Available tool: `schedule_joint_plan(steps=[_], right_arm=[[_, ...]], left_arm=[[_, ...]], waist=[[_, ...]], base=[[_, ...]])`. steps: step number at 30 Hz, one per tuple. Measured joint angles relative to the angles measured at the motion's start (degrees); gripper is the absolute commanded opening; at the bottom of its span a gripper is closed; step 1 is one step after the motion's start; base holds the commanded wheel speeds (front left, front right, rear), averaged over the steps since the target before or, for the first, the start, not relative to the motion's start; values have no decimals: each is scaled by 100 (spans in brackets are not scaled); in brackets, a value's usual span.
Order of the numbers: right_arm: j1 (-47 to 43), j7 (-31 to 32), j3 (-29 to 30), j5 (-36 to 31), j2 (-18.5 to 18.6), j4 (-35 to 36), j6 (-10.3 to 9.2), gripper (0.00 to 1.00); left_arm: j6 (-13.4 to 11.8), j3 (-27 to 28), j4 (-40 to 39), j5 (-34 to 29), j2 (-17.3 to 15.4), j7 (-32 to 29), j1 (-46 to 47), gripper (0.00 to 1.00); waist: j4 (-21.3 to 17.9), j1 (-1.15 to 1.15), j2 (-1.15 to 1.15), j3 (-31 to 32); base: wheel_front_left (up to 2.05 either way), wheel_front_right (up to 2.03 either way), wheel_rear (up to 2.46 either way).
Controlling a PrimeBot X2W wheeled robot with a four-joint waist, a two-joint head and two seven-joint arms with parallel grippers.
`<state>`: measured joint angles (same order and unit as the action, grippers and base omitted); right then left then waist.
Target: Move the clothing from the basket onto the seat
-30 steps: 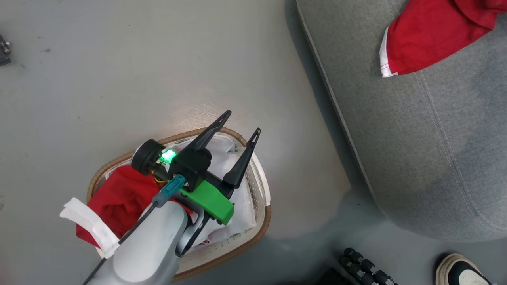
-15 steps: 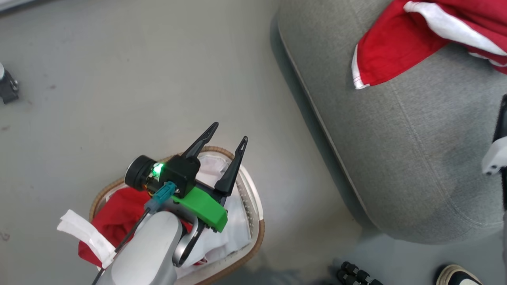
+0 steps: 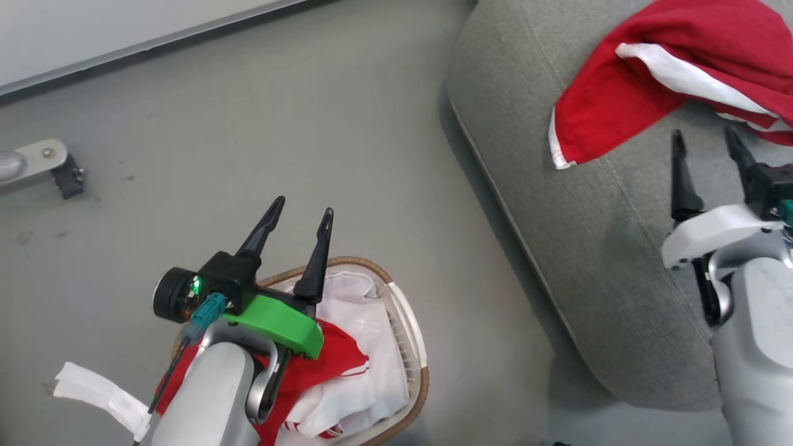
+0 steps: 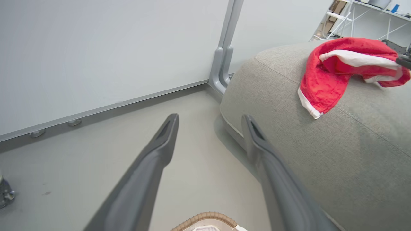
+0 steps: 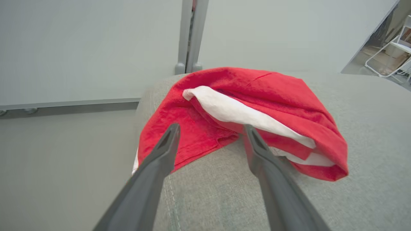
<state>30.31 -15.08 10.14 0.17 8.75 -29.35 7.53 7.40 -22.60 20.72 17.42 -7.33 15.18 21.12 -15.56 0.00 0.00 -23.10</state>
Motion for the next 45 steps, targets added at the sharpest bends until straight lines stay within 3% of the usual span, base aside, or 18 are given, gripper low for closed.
schedule_joint_plan(steps=[11,17,28,45], right_arm=[[-186,0,-805,583,-249,478,0,100],[-505,0,-916,639,-315,559,0,100],[-1426,0,-926,728,-436,459,-1,100],[-2107,0,-981,942,-481,463,-1,100]], left_arm=[[0,1088,90,-249,292,0,-449,100],[-1,1694,113,-431,377,-1,-785,100],[-1,2319,63,-665,443,-1,-1575,100],[-60,2285,-65,-432,447,-1,-2259,100]], waist=[[635,0,0,367],[883,0,0,703],[1158,0,0,1459],[1507,0,0,2093]], base=[[0,0,0],[0,0,0],[0,0,0],[0,0,0]])
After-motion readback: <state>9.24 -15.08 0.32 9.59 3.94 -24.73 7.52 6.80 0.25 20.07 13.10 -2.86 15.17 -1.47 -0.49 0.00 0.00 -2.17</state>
